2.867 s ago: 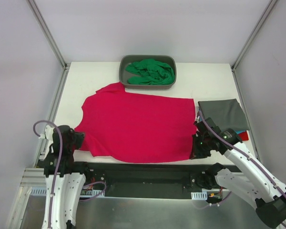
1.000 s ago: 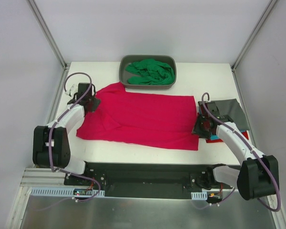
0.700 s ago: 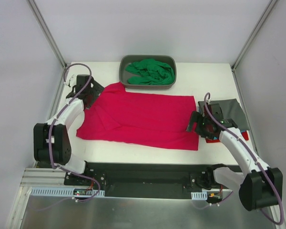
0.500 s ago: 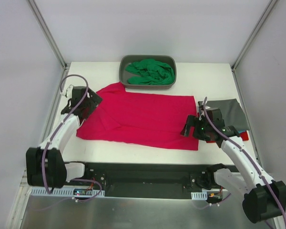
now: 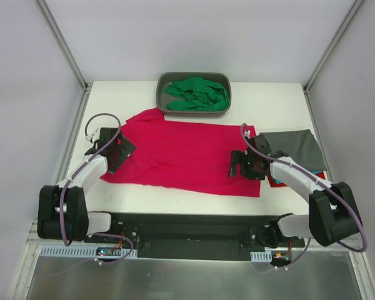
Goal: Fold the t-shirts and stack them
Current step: Fold the flattened tshirt in 1/3 of the way
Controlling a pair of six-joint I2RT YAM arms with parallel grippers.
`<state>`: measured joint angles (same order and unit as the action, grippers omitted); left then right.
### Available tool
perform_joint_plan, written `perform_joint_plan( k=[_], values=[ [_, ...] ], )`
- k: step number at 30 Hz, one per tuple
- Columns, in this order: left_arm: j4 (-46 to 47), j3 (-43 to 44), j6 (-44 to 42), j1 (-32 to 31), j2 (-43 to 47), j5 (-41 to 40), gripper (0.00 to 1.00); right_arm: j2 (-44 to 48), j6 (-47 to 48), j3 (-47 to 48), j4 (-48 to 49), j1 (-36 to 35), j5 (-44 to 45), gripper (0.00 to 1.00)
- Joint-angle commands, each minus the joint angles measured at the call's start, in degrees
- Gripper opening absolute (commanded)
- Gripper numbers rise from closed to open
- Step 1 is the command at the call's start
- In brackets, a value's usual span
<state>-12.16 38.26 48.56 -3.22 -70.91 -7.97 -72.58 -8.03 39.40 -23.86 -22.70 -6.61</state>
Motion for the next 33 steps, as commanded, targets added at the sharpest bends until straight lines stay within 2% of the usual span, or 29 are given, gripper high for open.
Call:
perform_joint_plan(
  k=[1, 5, 10, 14, 18, 23, 27, 33],
  values=[
    [0.0, 0.2, 0.0, 2.3, -4.8, -0.5, 0.99, -6.1, -0.4, 3.1, 2.4, 0.7, 9.5, 0.96],
    [-0.9, -2.3, 1.5, 4.4, -6.3, -1.0, 0.99, -9.2, -1.2, 1.8, 1.9, 0.6, 7.4, 0.96],
    [-6.9, -5.9, 6.1, 6.8, -4.9, -1.5, 0.99, -7.9, -0.5, -1.1, 1.3, 0.7, 3.6, 0.96],
    [-10.8, -11.1, 10.1, 6.8, 2.9, -2.4, 0.99, -4.9, 0.3, -2.7, -0.5, 0.6, 3.6, 0.96],
    [-15.1, -15.8, 13.0, 6.9, 13.4, -4.5, 0.99, -1.6, 0.6, -4.9, -0.4, 0.6, 0.0, 0.96],
    [-21.9, -17.5, 17.3, 6.8, 24.1, -7.2, 0.99, 4.0, -0.3, -8.5, -0.6, -0.5, -0.2, 0.96],
    [-22.2, -14.0, 16.1, 6.8, 28.4, -1.6, 0.99, 7.2, 1.2, -8.8, -1.1, -0.4, 1.6, 0.96],
    [-22.0, -8.1, 8.3, 5.1, 26.7, 7.2, 0.99, 9.6, 2.1, -9.0, 1.5, -0.4, 2.0, 0.96]
  ],
)
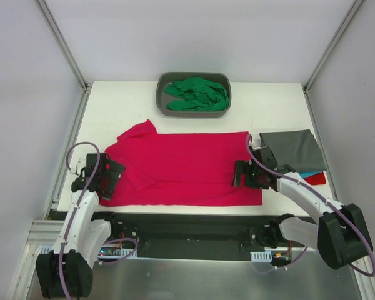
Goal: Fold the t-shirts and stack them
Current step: Fold the flattened tshirt in 1/3 of the way
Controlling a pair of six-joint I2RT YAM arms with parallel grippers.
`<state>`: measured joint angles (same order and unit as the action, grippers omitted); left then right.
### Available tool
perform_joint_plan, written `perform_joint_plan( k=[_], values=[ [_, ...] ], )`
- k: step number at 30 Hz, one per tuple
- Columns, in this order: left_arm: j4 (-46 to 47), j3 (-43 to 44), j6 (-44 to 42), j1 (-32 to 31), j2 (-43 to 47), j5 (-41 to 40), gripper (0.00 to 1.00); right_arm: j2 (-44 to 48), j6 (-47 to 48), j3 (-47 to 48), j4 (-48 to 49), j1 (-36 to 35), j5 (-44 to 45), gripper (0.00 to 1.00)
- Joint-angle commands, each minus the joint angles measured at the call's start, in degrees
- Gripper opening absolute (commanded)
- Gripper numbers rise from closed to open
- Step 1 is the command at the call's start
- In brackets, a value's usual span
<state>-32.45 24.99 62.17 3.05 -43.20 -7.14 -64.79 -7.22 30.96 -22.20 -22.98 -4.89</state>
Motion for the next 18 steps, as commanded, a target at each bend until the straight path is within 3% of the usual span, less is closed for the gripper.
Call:
perform_joint_plan(
  k=[1, 9, 18],
  values=[
    [-1.7, 5.8, -6.3, -2.3, -1.7, 7.0, 0.99, 1.3, 1.6, -0.6, 0.1, -0.2, 0.1, 0.96],
    [-2.5, 6.4, -9.6, -11.4, -5.0, 9.7, 0.98, -1.7, 1.5, -0.6, 0.5, -0.2, -1.1, 0.96],
    [-2.5, 4.7, -9.2, -14.1, -8.7, 9.4, 0.54, -1.8, 0.5, -1.2, 0.6, 0.0, 0.0, 0.96]
  ],
)
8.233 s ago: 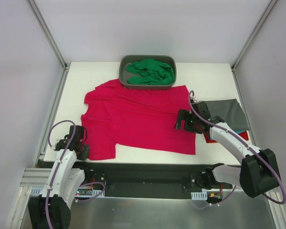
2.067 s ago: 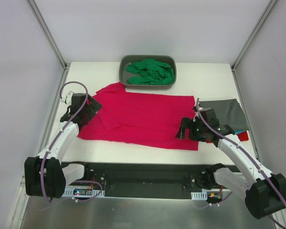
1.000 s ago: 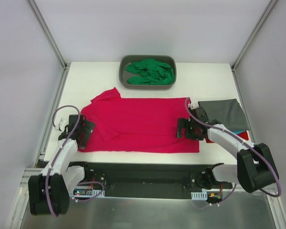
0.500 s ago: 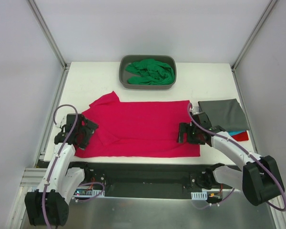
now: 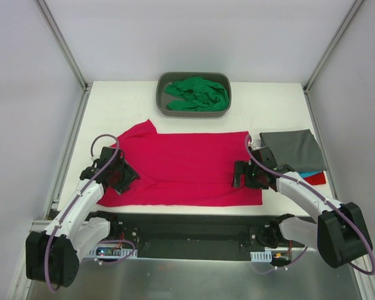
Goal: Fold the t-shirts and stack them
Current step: Fold the flattened tshirt in 1/3 of the way
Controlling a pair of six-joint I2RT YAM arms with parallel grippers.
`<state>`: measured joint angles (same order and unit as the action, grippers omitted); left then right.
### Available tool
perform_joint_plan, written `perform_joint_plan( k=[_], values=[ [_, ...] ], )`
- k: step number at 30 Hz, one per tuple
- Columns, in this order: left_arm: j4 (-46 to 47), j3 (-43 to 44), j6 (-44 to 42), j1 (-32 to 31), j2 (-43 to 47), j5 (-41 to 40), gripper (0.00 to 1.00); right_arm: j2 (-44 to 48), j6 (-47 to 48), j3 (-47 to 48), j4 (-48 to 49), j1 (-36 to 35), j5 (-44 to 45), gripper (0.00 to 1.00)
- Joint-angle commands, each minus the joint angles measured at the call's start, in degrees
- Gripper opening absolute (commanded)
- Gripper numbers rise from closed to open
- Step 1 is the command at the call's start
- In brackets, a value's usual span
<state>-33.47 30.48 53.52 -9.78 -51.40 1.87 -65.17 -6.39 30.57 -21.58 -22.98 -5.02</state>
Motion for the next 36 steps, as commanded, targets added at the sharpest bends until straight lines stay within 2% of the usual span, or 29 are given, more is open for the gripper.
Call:
perform_joint_plan(
  k=[1, 3, 9, 13, 22, 25, 30, 36],
  values=[
    [-1.5, -0.9, -0.7, -1.5, -0.8, 0.6, 0.53, -1.5, -0.4, -0.8, 0.0, 0.0, 0.3, 0.96],
    [-1.5, -1.9, -0.1, -1.7, -1.1, -0.4, 0.53, -1.5, -0.5, -0.8, -0.3, 0.0, 0.5, 0.96],
    [-1.3, -2.9, 0.8, -1.8, -3.3, -3.0, 0.43, -1.3, -0.6, -0.8, -0.5, 0.0, 0.7, 0.96],
    [-0.3, -2.7, 0.7, -1.9, -5.4, -2.8, 0.33, -1.3, -0.7, -0.9, -0.6, 0.3, 0.7, 0.96],
    [1.2, -2.9, 1.2, -3.2, -4.8, 0.1, 0.29, -1.7, -0.9, -0.9, -0.7, 0.4, 1.0, 0.96],
    [1.5, -3.0, 2.0, -3.9, -4.7, -1.5, 0.28, -2.2, -0.9, -0.8, -0.6, 0.6, 1.0, 0.96],
    [2.4, -2.8, 2.5, -4.3, -6.3, -1.5, 0.19, -2.6, -1.0, -0.7, -0.7, 0.7, 0.8, 0.96],
    [3.4, -1.5, 2.5, -5.2, -7.0, -2.1, 0.0, -2.5, -1.0, -0.8, -0.7, 0.7, 0.9, 0.96]
  ],
)
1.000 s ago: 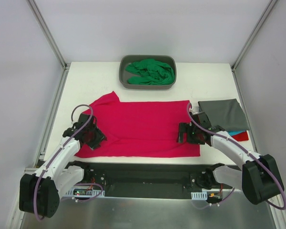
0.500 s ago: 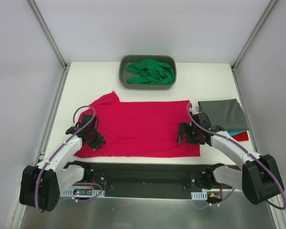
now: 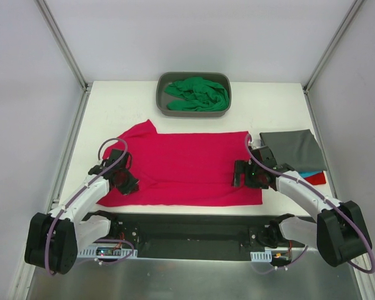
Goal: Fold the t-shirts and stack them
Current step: Fold the flattened tshirt in 1/3 of the way
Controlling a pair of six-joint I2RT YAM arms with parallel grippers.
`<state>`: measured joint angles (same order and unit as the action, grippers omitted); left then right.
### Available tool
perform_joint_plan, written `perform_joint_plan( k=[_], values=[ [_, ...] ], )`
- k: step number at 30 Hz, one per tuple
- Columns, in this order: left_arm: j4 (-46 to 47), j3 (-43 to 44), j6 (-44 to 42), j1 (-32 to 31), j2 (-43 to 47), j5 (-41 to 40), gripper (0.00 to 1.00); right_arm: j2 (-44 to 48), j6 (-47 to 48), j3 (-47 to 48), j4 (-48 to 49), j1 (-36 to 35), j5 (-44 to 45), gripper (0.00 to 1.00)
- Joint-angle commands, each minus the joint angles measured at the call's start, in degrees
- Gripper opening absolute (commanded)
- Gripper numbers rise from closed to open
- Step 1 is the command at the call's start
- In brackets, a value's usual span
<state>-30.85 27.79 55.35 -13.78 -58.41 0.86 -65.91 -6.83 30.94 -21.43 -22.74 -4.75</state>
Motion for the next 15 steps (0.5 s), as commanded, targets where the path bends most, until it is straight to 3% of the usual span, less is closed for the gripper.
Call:
perform_joint_plan(
  k=[1, 15],
  values=[
    [0.9, 1.4, 0.8, -1.4, 0.3, -1.4, 0.0, -1.8, -0.6, -1.1, -0.8, 0.4, 0.7, 0.96],
    [4.0, 7.2, -3.5, -4.4, -2.8, -4.6, 0.0, -1.6, -0.5, -1.0, -1.3, 0.6, 0.8, 0.96]
  ],
)
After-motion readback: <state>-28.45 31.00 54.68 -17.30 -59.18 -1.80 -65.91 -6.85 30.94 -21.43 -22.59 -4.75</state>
